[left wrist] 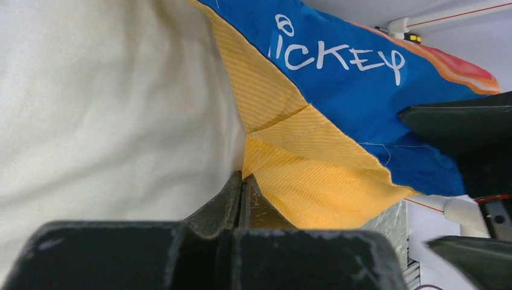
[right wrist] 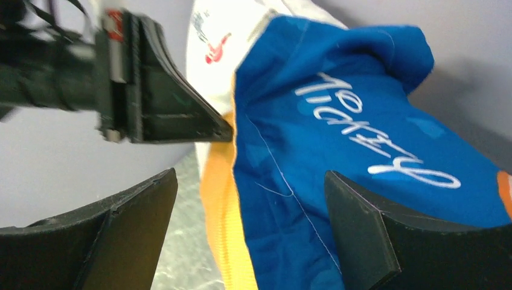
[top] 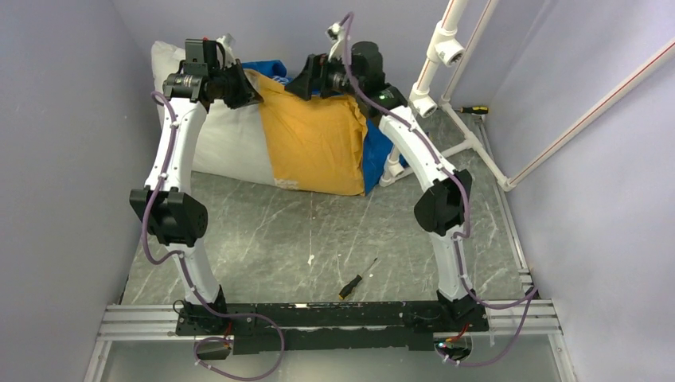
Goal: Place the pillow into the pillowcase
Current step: Stuff the pillow into the pillowcase.
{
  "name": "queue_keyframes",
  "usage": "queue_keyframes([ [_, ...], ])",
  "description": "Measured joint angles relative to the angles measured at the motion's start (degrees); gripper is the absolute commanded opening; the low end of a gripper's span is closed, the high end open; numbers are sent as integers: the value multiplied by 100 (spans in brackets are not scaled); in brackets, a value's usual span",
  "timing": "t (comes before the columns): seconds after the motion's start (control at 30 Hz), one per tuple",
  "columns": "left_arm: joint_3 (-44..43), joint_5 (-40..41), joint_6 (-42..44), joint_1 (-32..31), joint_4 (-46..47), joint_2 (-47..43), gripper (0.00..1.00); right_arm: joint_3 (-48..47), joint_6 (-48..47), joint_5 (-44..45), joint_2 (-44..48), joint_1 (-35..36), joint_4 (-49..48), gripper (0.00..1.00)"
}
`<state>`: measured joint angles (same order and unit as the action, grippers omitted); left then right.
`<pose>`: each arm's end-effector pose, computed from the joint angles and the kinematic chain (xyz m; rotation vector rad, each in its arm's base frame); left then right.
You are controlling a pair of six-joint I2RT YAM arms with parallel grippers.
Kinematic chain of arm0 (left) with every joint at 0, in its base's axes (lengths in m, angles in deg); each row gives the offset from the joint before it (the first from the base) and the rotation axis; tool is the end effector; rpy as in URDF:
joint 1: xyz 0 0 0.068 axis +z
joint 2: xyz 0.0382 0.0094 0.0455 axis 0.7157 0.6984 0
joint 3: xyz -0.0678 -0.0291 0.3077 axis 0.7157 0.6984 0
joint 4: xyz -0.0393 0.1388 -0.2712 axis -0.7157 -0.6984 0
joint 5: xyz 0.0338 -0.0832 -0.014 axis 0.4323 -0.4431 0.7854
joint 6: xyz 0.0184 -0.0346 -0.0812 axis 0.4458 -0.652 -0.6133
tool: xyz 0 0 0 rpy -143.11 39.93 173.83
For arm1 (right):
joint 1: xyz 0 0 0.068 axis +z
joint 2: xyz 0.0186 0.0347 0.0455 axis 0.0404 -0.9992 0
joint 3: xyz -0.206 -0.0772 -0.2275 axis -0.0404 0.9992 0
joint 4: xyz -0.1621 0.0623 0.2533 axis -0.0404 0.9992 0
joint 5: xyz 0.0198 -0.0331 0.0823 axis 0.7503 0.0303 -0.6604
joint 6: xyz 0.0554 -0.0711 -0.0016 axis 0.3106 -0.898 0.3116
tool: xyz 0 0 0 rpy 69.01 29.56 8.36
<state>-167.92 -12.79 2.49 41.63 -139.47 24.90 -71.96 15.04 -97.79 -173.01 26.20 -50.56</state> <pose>0.5094 -0.0648 0.4591 -0.2331 2.2051 -0.6968 0.5249 0.3343 0.4682 -0.4798 1.6692 1.1912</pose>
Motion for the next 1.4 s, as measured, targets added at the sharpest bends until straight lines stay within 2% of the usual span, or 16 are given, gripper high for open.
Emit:
queue_keyframes([
  [0.13,-15,0,109,13,-74,15,0,-98,-1123,680,-11,352,822,94],
  [0.27,-15,-76,151,55,-50,13,0,-151,-1875,1438,-48,643,1189,89],
  [0.3,-4,-120,151,66,-24,13,4,-205,-1980,1598,-96,704,1235,88],
  [0.33,26,-195,151,87,28,-2,17,-240,-2057,1770,-153,754,1252,86],
  [0.4,210,-339,162,144,168,-107,53,-258,-2135,2020,-245,802,1250,84],
  [0.43,323,-356,181,181,208,-188,65,-258,-2144,2149,-289,804,1246,83],
  [0.5,654,-400,192,280,251,-455,77,-258,-2157,2356,-391,769,1204,82],
  [0.57,1106,-413,205,398,236,-855,80,-260,-2142,2481,-492,693,1137,82],
  [0.7,2190,-717,208,616,306,-1790,77,-256,-1998,2533,-623,520,986,82],
  [0.87,3915,-1906,-136,658,1366,-2594,75,-85,-1711,2446,-623,382,734,82],
  [1.0,4647,-2535,-404,595,2243,-2337,73,22,-1486,2361,-592,350,597,82],
  [1.27,4695,-3099,-361,356,3123,-1080,71,85,-1102,2168,-568,258,481,82],
  [1.3,4688,-3126,-354,258,3209,-955,68,85,-1073,2157,-568,249,479,82],
  [1.37,4651,-3161,-339,59,3342,-785,48,85,-1025,2146,-568,227,479,82],
  [1.4,4636,-3163,-358,-28,3405,-728,30,85,-997,2142,-568,212,479,82],
])
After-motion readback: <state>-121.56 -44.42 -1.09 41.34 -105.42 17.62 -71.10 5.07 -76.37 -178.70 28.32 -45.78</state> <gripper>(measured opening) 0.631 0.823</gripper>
